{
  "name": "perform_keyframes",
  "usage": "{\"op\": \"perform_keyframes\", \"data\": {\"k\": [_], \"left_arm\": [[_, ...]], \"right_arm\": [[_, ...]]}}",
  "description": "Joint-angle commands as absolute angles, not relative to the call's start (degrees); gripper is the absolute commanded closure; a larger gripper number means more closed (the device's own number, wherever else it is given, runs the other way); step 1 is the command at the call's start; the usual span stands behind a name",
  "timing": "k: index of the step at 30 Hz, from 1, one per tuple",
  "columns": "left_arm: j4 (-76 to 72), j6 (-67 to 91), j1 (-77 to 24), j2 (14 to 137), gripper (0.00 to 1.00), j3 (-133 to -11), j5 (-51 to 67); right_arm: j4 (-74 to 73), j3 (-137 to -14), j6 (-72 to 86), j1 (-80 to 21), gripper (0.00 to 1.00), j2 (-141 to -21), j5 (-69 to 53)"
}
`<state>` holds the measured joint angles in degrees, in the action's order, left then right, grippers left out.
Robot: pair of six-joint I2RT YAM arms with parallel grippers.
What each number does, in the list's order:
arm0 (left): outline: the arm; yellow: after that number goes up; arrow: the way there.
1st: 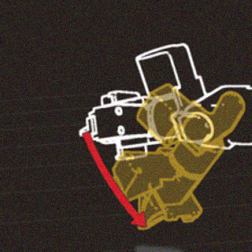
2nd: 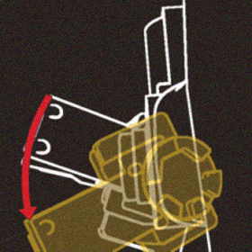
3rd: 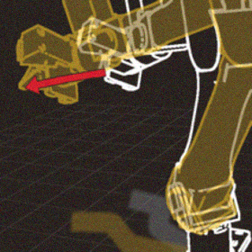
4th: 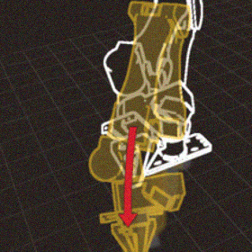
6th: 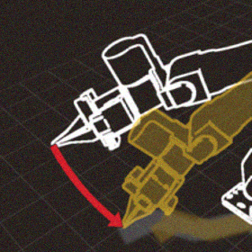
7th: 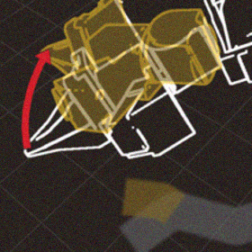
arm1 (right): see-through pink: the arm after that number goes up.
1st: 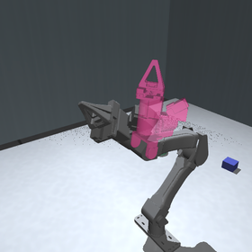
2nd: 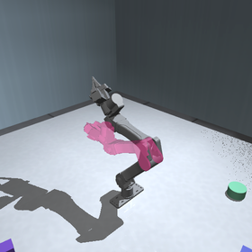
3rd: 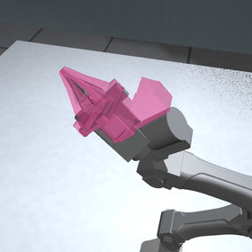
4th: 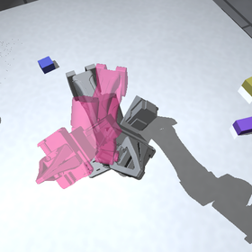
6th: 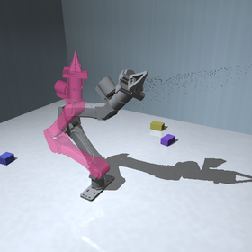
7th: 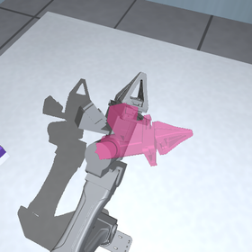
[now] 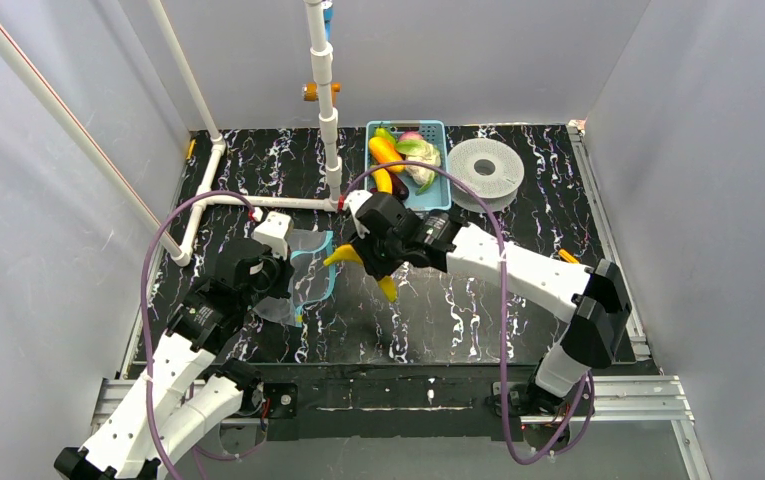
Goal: Place the food in the zip-top bag and seal the zipper
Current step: Place the fake fruit in the zipper food storage bag.
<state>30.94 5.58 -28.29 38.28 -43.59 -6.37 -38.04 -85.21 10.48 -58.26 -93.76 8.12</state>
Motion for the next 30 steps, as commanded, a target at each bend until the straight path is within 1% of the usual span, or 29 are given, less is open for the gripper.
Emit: {"op": "perform_keyframes", "data": {"k": [1,5,9,10,11,12,16,21,26,30], "left_arm": [[31.4,5.5,-28.7,37.4,1.00,-43.7,-5.2],[31.3,5.5,-28.7,37.4,1.00,-43.6,-5.4],[31.4,5.5,-28.7,37.7,1.00,-43.7,-5.1],[31.3,5.5,-28.7,37.8,1.00,-43.7,-5.0],[31.3,5.5,-28.7,37.7,1.00,-43.8,-4.9],[31.3,5.5,-28.7,37.7,1.00,-43.7,-4.9],[31.4,5.4,-28.7,37.7,1.00,-43.7,-5.3],[31.4,5.5,-28.7,37.6,1.00,-43.6,-5.3],[31.0,5.5,-28.9,37.1,1.00,-43.4,-4.9],[30.9,5.4,-28.9,37.0,1.00,-43.4,-4.5]], "right_arm": [[-40.8,-86.9,9.9,-61.4,0.99,-92.6,13.9],[-43.7,-88.9,10.8,-64.2,0.99,-93.8,19.0],[-42.2,-87.4,10.3,-64.6,0.99,-93.7,19.5],[-42.1,-87.9,10.9,-64.6,0.97,-94.2,19.3],[-42.1,-88.9,12.0,-64.6,0.94,-94.9,18.9],[-42.2,-90.1,13.2,-64.7,0.94,-95.6,18.1],[-41.4,-95.6,17.9,-65.4,0.95,-100.0,16.0],[-45.9,-105.0,19.8,-66.3,0.95,-107.6,16.8],[-46.4,-109.0,20.7,-66.4,0.92,-111.4,16.5],[-45.7,-109.5,21.5,-66.4,0.90,-112.0,14.9]]}}
